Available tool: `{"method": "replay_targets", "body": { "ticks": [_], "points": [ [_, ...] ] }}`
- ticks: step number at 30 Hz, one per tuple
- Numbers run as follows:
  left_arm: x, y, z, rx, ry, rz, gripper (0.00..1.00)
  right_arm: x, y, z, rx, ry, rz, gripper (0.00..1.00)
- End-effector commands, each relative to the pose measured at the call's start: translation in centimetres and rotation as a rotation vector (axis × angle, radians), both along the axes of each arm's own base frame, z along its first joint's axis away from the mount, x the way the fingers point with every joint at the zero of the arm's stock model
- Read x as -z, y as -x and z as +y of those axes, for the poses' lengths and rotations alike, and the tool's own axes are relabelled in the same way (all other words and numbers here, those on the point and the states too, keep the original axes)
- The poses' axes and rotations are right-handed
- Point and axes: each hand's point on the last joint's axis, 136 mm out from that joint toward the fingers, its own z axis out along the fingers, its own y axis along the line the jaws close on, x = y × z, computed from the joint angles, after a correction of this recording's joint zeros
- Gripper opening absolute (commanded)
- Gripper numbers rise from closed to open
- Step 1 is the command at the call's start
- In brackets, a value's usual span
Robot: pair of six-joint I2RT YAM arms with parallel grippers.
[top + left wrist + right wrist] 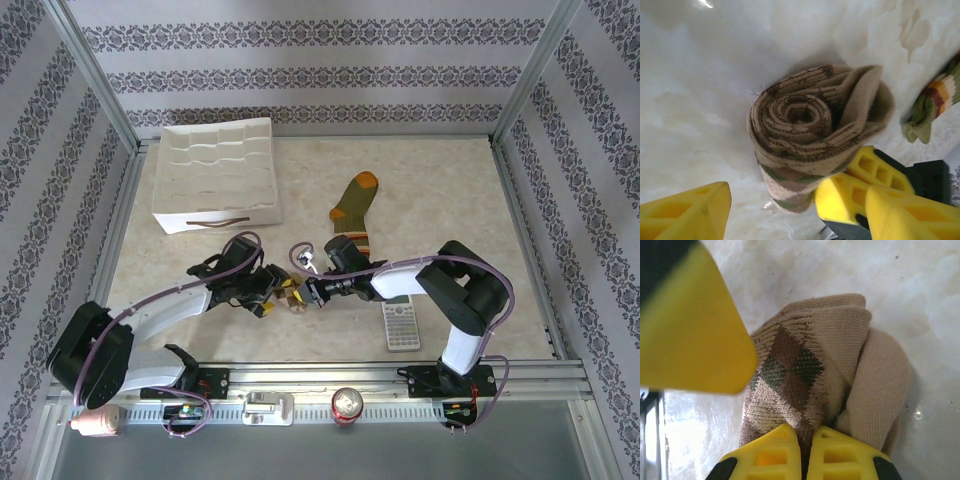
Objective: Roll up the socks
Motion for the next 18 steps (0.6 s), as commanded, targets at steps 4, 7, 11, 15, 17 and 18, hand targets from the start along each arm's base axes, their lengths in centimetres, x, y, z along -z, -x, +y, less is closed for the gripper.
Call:
{"method": "replay_targets", "body": {
  "ticks": [4,7,11,15,17,18],
  "points": [
    [1.3,-1.1,-1.2,0.012,-0.015,-0.019,0.69,7.8,3.4,-6.1,0.082,0.304,0.274,0.00],
    [2.2,-1.9,-1.2,0.006,-0.051,-0.015,0.69,7.7,3.4,-6.0,0.072,0.300,0.275,0.00],
    [5.4,0.3,0.9,-0.015,-0.180,0.134,0.50,7.4,3.2,-5.8,0.059,0.292,0.252,0.00],
    [7.7,3.1,2.7,-0.011,-0.261,0.265,0.22,5.3,2.9,-5.0,0.008,0.263,0.106,0.13],
    [7.9,4.2,3.5,-0.023,-0.287,0.308,0.09,3.2,2.5,-4.6,-0.008,0.252,-0.066,0.32],
    [7.8,4.6,3.8,-0.028,-0.295,0.320,0.07,2.2,2.3,-4.6,-0.015,0.261,-0.170,0.37]
  ]
}}
